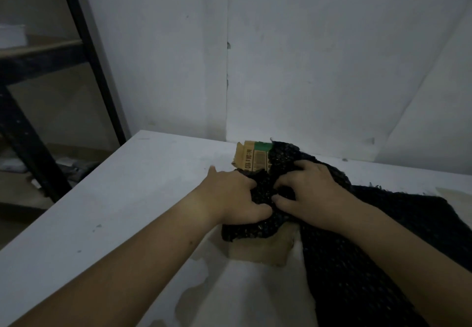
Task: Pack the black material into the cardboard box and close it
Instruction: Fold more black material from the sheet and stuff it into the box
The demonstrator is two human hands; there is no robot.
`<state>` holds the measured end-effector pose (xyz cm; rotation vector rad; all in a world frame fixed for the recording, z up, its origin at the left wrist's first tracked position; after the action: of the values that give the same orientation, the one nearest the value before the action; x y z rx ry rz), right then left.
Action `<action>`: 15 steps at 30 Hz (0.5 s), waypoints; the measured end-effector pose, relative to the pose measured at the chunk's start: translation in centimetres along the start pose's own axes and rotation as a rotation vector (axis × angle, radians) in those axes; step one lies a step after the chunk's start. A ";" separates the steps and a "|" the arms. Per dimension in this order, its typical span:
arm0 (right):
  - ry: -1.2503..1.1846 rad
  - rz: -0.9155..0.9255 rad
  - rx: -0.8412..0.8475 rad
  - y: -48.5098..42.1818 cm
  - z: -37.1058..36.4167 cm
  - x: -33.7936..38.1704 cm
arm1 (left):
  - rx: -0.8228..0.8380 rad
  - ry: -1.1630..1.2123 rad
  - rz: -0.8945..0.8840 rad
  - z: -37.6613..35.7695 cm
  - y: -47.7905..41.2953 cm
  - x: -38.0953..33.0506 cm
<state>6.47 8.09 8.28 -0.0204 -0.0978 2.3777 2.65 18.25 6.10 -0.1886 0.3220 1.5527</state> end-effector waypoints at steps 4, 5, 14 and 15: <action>-0.021 0.140 -0.242 1.0 2.7 1.8 | 0.059 -0.058 0.048 -0.2 -0.6 0.0; 0.016 0.126 -0.167 0.7 1.9 2.2 | 0.054 -0.067 0.043 -0.2 -0.5 -0.1; 0.054 -0.071 0.298 -1.7 -3.7 0.8 | -0.423 -0.182 -0.096 2.4 1.7 -1.8; 0.025 -0.049 0.268 -1.4 -3.4 0.8 | -0.470 -0.175 -0.093 2.5 2.2 -1.8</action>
<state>6.97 9.90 4.98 0.0790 0.2302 2.3224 0.71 17.42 9.26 -0.4246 -0.1923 1.5210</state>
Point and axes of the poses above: each hand's wrist, its own y-axis away from the middle knuckle, its own z-axis out of the back of the hand, x = y × z, the point moved 10 cm from there along -y, towards the middle knuckle, and after that the axes turned 4 degrees about y, right-handed, at the moved point
